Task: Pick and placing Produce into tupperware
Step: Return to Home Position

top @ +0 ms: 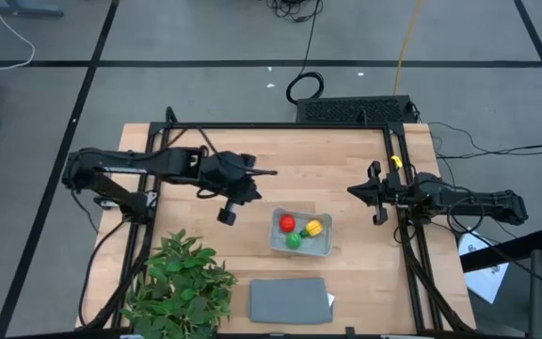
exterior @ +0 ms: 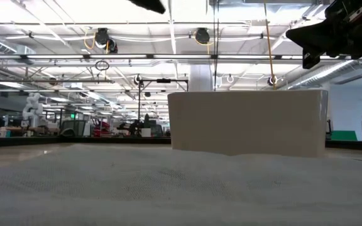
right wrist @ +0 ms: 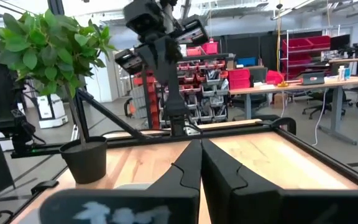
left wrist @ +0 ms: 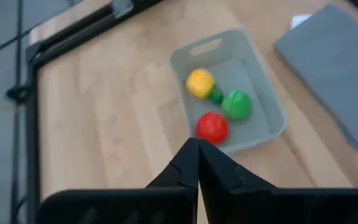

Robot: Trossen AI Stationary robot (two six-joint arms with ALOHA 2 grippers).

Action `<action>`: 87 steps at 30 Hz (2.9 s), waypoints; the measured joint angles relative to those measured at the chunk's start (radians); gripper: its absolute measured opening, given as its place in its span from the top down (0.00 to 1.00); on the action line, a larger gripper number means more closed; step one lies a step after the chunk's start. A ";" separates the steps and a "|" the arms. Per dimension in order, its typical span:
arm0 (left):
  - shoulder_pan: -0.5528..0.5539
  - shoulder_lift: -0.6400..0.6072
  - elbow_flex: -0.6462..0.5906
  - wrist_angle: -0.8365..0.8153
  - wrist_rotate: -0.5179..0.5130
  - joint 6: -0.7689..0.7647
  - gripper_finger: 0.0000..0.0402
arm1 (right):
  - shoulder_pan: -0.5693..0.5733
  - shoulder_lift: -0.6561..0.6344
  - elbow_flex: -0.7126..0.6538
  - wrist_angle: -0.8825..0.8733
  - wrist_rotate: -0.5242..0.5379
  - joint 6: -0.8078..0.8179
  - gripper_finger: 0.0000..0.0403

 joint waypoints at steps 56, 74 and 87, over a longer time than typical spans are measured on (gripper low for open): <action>-0.134 -1.041 -1.297 0.985 -0.186 -0.322 1.00 | 0.000 -0.019 0.004 -0.032 0.068 0.067 1.00; -0.128 -1.325 -1.305 0.742 -0.189 -0.249 1.00 | 0.000 -0.026 0.005 -0.032 0.068 0.068 1.00; -0.063 -1.341 -1.314 0.695 -0.051 -0.262 1.00 | 0.000 -0.026 0.005 -0.062 0.050 0.048 1.00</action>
